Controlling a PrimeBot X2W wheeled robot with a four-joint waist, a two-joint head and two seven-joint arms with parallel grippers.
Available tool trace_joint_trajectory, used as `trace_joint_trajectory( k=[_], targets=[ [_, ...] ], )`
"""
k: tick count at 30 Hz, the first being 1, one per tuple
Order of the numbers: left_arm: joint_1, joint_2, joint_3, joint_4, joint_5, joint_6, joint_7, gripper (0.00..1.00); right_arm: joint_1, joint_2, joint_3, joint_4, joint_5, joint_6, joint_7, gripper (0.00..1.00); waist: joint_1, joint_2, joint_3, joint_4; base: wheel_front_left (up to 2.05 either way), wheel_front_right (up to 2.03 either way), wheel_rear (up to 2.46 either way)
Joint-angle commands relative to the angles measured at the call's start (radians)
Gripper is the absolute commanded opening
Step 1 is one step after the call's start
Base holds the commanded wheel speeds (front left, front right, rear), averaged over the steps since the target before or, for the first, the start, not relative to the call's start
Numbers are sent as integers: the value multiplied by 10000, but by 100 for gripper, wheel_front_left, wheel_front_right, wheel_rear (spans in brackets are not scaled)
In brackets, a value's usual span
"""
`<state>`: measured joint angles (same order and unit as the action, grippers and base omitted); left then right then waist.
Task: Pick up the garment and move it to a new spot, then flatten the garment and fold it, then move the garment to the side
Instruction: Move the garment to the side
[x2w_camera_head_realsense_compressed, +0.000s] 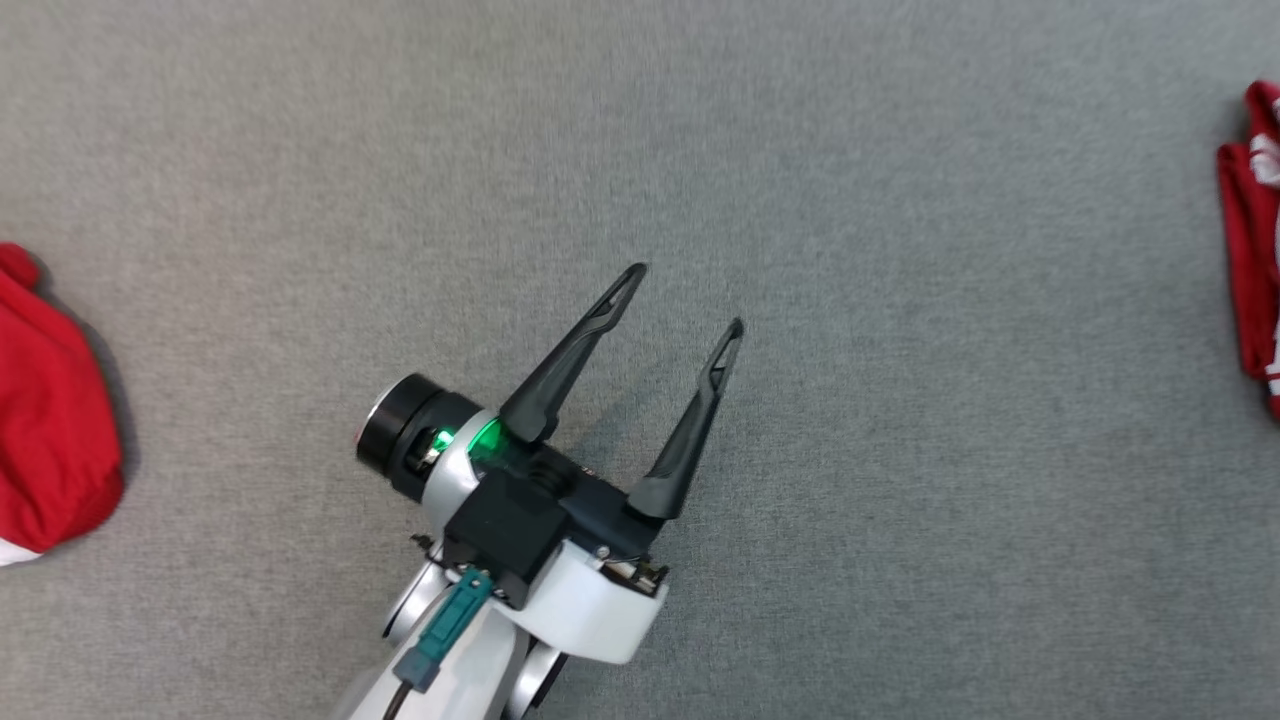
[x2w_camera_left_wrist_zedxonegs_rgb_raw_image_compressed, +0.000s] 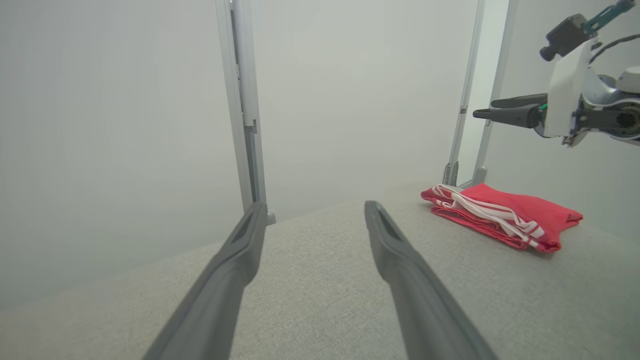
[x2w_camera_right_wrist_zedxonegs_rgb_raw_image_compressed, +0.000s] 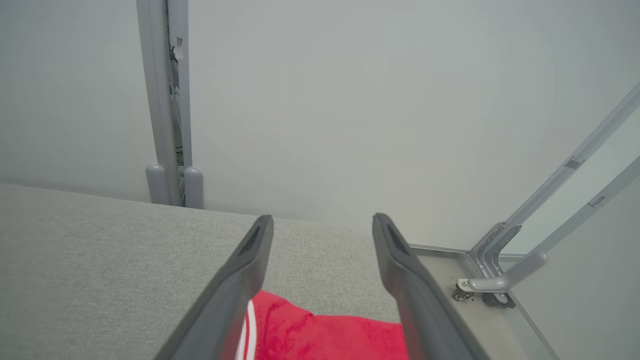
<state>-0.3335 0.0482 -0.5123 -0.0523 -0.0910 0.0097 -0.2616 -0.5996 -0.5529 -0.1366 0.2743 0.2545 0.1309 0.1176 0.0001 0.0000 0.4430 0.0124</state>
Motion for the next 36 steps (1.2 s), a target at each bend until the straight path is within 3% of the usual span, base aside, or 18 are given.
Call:
trace_joint_trajectory(
  k=[1,11,27,36],
  targets=[
    [288,46,192,28,18,69,-37,100,91,203,224,-150,120,-2,-164,100,-1,0,-927,-47,0,0,0],
    [1937,45,1609,-115,-305,314,-36,100,1204,1759,1772,-1025,657,-2,-1224,100,-1,0,-2869,160,0,0,0],
    [3642,42,3202,-153,-1406,705,-36,100,3927,4046,2294,-1268,923,-2,-2994,100,-1,0,-4457,713,0,0,0],
    [4286,40,3419,325,-1654,702,-36,100,5181,4751,2376,-959,459,-2,-3514,100,-1,0,-4821,854,0,0,0]
  ],
)
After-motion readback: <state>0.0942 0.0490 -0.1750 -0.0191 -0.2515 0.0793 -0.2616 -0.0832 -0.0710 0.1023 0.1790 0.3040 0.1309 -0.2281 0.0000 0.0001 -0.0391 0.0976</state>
